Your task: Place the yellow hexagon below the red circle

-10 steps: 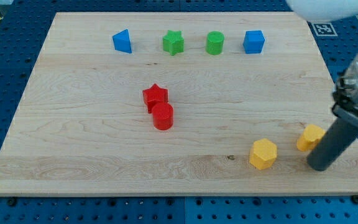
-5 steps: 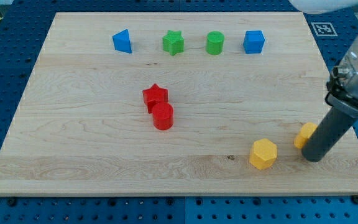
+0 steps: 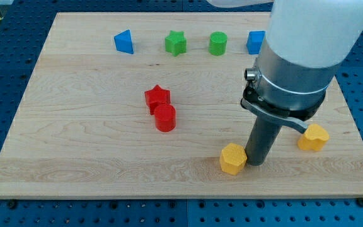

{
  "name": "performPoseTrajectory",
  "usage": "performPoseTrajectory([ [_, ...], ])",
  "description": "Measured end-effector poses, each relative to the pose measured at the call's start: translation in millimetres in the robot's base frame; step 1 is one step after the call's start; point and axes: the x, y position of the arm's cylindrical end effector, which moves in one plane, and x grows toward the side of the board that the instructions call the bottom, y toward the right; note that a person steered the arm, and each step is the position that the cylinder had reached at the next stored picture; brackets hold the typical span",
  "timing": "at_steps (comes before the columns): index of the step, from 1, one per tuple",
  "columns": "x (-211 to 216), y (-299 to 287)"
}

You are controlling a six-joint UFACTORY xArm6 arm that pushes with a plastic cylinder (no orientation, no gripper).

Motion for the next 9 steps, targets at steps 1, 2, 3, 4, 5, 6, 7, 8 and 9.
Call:
performPoseTrajectory([
  [1, 8.6, -2.8],
  [2, 8.7, -3.5],
  [3, 8.7, -9.9],
  [4, 8.7, -29.3],
  [5, 9.1, -43.8],
  [6, 11.7, -64.1],
  [7, 13.6, -86.3],
  [8, 13.6, -92.2],
  [9, 13.6, -92.2],
])
